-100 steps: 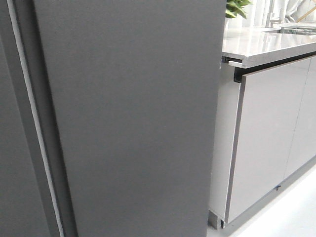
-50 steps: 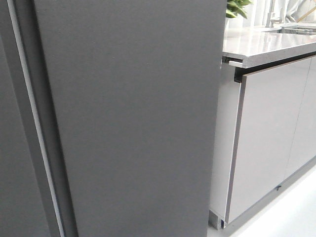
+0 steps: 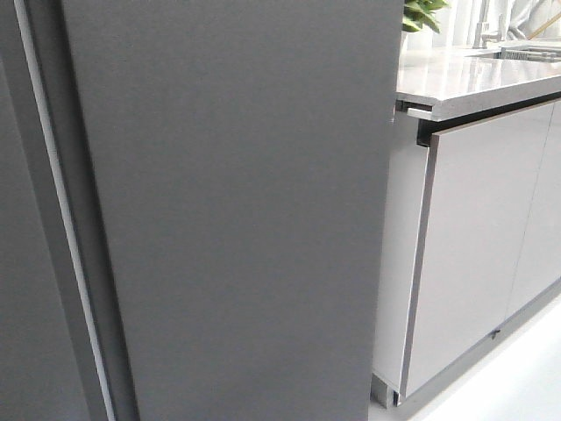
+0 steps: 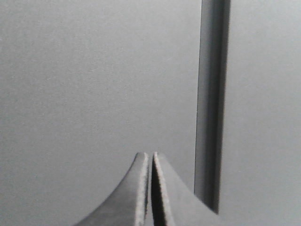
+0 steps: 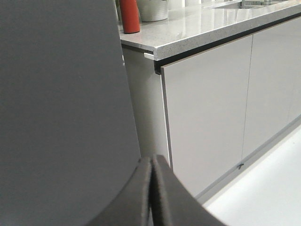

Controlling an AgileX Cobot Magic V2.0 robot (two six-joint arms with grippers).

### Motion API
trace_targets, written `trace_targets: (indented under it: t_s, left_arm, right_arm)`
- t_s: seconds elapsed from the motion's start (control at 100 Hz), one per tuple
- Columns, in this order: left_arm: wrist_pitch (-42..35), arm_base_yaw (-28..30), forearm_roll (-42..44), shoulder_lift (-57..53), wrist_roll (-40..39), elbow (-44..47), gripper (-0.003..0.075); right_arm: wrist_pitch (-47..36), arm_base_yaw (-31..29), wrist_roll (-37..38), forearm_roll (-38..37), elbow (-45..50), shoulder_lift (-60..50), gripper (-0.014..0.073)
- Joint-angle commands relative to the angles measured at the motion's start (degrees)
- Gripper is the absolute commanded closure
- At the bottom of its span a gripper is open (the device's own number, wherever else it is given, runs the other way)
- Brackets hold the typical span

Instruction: Close fridge door

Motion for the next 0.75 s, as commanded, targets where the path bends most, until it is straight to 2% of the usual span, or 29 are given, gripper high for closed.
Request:
trace_targets:
  t_s: [0.0, 0.11, 0.14, 0.74]
  left_arm:
    - [-4.24, 0.09, -0.23, -0.65, -0.11, 2.01, 0.0740]
    - [-4.24, 0.09, -0.23, -0.65, -0.11, 2.01, 0.0740]
    - [-4.24, 0.09, -0.23, -0.65, -0.11, 2.01, 0.0740]
    - [-4.24, 0.09, -0.23, -0.65, -0.11, 2.01, 0.0740]
  right_arm:
    - [-5.60, -0.26, 3.71, -4.20, 1.07, -1.21, 0.0639]
    - [-6.97, -0.26, 16.99, -17.23, 1.07, -1.21, 0.0639]
    - [-7.23, -0.26, 18.80, -18.86, 1.07, -1.21, 0.0639]
    - [-7.23, -0.26, 19.02, -18.87, 1.07, -1.21, 0.0639]
